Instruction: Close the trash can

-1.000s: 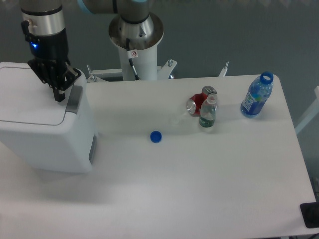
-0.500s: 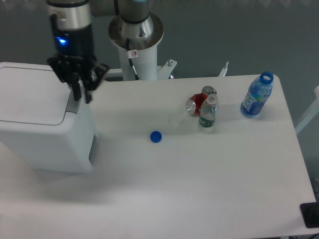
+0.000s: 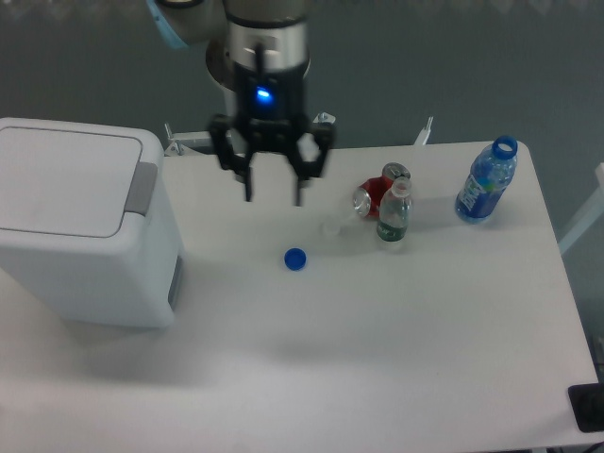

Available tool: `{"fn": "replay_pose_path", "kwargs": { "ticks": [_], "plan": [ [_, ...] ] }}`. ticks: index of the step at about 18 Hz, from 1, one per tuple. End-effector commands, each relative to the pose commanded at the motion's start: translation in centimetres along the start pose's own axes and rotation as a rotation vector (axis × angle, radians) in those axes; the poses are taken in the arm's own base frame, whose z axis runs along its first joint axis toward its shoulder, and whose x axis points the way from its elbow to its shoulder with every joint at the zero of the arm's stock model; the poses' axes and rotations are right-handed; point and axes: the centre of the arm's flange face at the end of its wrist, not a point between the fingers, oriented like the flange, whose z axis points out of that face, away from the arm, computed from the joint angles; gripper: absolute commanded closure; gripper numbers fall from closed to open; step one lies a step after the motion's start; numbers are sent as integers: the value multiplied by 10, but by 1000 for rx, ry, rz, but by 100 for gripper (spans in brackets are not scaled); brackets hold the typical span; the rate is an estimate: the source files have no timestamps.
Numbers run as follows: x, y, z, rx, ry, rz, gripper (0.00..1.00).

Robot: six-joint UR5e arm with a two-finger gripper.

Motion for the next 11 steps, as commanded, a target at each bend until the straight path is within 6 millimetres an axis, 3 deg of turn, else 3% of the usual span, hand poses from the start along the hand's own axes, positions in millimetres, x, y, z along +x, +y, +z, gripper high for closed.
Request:
{"fn": "replay_pose_path", "kwargs": {
  "ticks": [6,11],
  "plan": [
    [-72,4,60,-61,4,-59,0],
    [-129,11,95,-115,-4,-13,0]
  ]
}}
